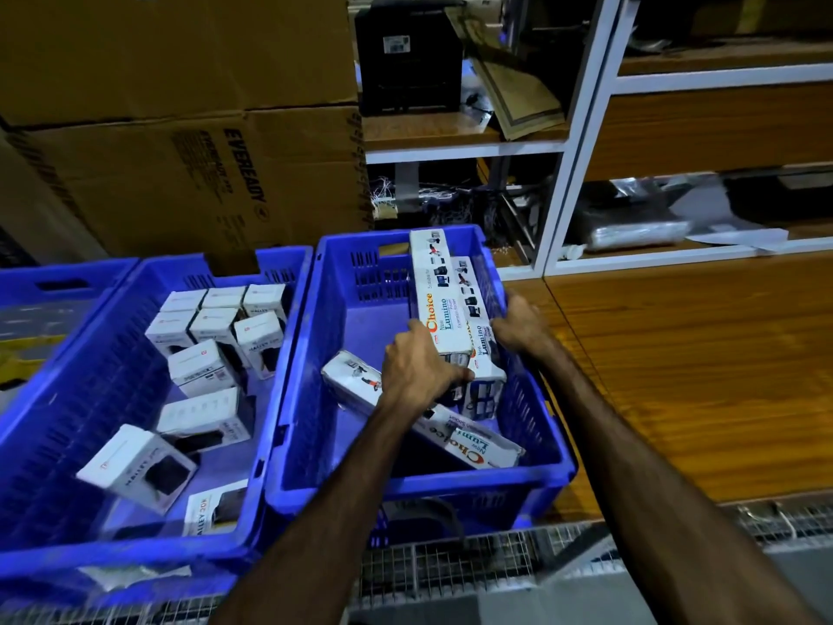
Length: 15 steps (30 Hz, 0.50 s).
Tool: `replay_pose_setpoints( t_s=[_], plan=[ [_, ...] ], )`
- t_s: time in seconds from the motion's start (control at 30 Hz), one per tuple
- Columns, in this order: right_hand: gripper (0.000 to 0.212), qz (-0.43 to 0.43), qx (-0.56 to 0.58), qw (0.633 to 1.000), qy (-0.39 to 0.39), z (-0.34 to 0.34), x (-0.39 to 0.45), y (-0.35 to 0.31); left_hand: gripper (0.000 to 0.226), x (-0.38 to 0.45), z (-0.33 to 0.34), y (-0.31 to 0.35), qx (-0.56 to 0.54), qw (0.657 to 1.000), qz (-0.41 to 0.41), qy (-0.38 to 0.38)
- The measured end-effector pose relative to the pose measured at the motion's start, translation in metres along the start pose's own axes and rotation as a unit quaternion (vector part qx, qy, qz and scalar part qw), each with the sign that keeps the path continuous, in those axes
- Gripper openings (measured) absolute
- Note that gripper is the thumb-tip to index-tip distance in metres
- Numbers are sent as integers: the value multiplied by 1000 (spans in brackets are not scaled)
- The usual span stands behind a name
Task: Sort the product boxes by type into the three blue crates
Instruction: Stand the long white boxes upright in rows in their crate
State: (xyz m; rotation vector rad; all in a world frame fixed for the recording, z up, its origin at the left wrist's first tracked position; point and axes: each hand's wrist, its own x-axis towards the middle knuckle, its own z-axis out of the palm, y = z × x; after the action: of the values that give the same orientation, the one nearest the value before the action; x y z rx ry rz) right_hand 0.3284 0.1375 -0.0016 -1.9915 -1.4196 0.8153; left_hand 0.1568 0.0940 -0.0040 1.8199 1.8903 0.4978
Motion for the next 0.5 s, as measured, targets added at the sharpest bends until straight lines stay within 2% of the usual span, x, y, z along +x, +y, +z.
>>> replay_pose_setpoints(
  t_s=[0.1, 0.2, 0.3, 0.4, 0.5],
  plan=[
    [46, 3, 11, 1000, -1, 1, 1, 1, 127, 10, 1, -3, 47, 997, 27, -60],
    [44, -2, 7, 1000, 5, 0, -1, 1, 154, 18, 2, -15, 24, 988, 64, -142],
    [46, -6, 6, 1000, 6, 1, -1, 1, 160, 32, -4, -25, -1, 978, 76, -194],
    [47, -7, 6, 1000, 6, 1, 0, 2, 156, 40, -8, -25, 28, 967, 75, -242],
    [45, -7, 6, 1000, 8, 2, 3, 4, 154, 42, -2, -27, 67, 965, 87, -240]
  ],
)
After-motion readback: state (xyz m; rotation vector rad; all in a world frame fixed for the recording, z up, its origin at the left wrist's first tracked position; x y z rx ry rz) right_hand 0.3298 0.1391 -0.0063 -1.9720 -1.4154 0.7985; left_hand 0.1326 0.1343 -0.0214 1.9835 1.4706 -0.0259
